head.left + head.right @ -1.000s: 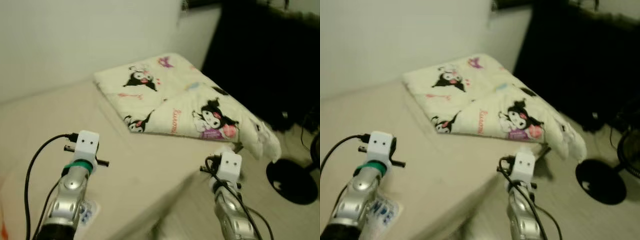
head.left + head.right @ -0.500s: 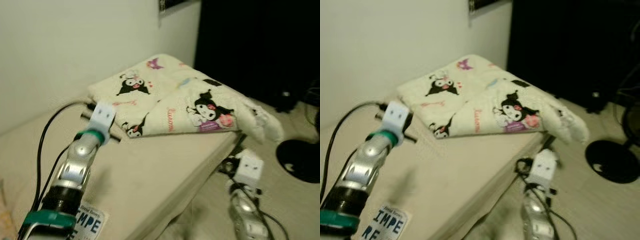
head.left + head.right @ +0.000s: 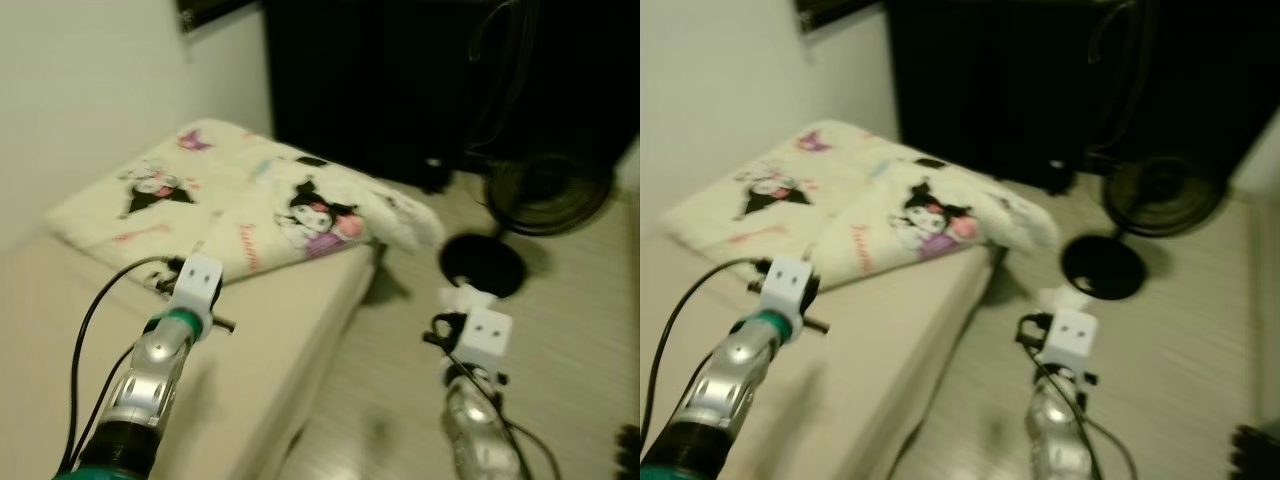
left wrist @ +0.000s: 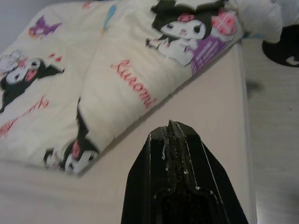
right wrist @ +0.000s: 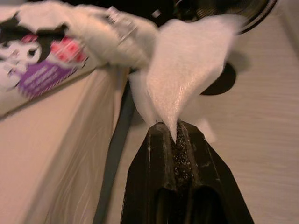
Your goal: Clean up the room
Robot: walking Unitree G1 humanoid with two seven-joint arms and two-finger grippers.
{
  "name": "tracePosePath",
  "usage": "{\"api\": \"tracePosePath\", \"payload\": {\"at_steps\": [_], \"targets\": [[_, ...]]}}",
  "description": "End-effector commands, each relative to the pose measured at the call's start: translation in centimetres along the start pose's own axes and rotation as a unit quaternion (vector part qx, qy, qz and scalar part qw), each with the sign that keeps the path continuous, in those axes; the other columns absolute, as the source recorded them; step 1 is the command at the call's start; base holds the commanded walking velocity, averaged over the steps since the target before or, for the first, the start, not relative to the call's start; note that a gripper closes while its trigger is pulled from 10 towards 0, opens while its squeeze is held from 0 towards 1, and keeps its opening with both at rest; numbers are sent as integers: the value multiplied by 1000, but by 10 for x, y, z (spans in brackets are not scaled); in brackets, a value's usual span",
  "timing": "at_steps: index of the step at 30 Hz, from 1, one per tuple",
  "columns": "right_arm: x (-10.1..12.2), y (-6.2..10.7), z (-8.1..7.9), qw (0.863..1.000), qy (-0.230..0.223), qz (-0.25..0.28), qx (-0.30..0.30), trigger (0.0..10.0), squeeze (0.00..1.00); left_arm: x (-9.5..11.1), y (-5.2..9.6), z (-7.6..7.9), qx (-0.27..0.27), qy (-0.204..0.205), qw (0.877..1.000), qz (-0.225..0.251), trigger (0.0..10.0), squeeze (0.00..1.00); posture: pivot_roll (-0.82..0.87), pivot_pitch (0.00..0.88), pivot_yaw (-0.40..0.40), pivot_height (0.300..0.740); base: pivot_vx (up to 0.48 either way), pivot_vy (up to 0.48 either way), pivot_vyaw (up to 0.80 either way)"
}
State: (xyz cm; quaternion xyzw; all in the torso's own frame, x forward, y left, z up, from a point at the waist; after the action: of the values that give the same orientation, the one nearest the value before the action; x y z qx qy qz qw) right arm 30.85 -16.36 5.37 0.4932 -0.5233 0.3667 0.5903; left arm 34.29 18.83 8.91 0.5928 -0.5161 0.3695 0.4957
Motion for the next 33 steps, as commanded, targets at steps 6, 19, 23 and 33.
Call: {"api": "tracePosePath", "payload": {"at_steps": [6, 19, 23, 33], "targets": [[-9, 4, 2, 1000, 16, -14, 9, 10000, 0, -7, 9, -13, 34, -13, 999, -2, 10000, 0, 113, 10, 94, 740, 0, 0, -800], [-13, 4, 5, 1000, 3, -27, -2, 10000, 0, -7, 11, -13, 44, -11, 999, 11, 10000, 0, 130, 2, 86, 740, 0, 0, -800], [-14, 5, 5, 1000, 0, -28, 0, 10000, 0, -5, 14, -11, 43, -11, 999, 15, 10000, 0, 128, 1, 87, 740, 0, 0, -800], [-13, 5, 3, 1000, 14, -25, 12, 10000, 0, -7, 15, -9, 51, -1, 999, 17, 10000, 0, 127, 2, 67, 740, 0, 0, -800]]}}
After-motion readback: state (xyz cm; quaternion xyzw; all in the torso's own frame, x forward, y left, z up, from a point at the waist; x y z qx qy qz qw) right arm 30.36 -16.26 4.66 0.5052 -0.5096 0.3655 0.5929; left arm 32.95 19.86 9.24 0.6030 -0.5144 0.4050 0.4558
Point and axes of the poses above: a point about 5 cm out from each wrist's last joint towards the gripper, its own y axis pointing back from the gripper into the wrist, its own x axis along the axis of the wrist's last joint, z = x × y, the point moved 2 cm from there along -y, pointing out of the wrist towards the gripper, and after that the axes turned 2 degrees about y, right-handed, at the moved point
